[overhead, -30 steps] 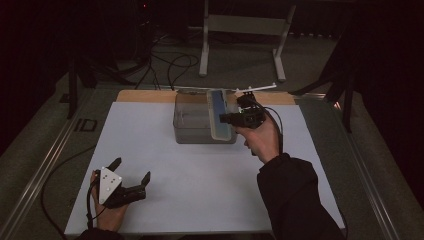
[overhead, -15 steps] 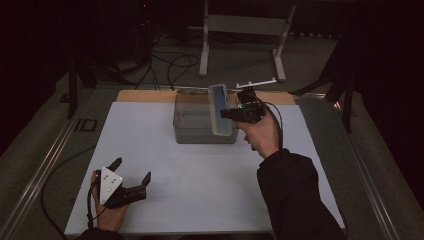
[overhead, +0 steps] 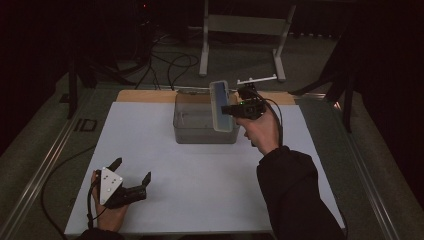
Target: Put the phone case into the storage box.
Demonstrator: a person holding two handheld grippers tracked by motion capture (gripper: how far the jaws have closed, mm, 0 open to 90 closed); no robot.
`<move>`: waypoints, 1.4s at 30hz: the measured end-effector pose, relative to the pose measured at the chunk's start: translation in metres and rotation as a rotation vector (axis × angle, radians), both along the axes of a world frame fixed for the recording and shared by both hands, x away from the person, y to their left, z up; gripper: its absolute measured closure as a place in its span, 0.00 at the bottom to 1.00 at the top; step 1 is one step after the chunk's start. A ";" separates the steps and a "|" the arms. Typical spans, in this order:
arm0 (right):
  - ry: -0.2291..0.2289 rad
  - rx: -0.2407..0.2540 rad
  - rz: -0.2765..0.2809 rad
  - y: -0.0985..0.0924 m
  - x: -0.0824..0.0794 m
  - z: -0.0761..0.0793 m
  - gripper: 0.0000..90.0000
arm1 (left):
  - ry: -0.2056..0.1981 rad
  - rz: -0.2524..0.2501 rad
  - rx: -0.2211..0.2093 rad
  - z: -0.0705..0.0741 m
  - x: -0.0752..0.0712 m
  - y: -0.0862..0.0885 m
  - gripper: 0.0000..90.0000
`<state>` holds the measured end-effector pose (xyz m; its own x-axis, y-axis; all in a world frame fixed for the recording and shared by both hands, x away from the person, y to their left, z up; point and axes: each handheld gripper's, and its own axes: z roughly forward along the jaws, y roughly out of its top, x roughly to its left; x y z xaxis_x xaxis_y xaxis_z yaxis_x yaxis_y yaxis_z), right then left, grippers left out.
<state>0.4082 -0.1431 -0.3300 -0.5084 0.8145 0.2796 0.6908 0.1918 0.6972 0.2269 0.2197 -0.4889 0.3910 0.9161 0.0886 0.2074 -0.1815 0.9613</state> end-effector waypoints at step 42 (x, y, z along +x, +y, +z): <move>0.018 -0.020 -0.106 -0.008 0.027 -0.008 0.90 | -0.004 -0.001 0.003 0.000 0.000 0.000 0.00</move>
